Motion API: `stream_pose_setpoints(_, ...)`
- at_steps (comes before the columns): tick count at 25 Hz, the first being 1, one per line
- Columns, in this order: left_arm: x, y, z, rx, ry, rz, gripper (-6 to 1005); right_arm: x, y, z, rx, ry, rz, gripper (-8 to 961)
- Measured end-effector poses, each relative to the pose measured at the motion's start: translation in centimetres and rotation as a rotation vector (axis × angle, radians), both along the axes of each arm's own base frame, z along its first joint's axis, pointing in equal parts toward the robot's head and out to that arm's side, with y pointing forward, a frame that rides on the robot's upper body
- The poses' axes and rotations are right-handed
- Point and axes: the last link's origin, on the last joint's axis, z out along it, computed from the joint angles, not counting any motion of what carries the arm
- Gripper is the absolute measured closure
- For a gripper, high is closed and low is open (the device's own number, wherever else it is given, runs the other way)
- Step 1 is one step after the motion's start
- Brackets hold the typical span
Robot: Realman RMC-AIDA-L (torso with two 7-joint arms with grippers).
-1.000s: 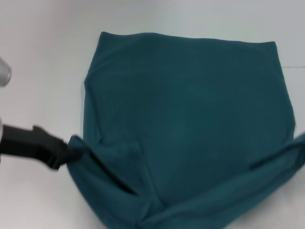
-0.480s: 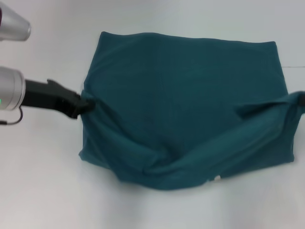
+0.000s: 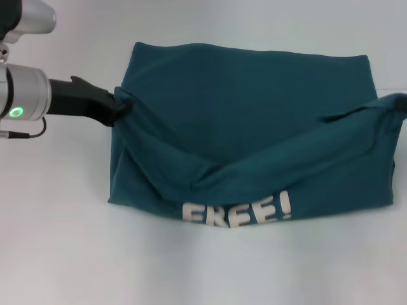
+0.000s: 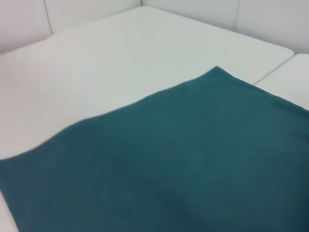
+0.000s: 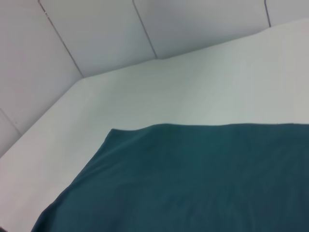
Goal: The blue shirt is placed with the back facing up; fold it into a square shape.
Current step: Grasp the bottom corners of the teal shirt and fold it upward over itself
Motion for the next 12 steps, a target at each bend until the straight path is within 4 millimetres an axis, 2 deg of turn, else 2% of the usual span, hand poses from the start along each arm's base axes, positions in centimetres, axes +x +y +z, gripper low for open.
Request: stream_pose_setpoints(12,0.2,2.6,-0.6,0.122,0.012,-0.04,953,-0.1,4.1,-0.5,0.032,-0.029,0.015,937)
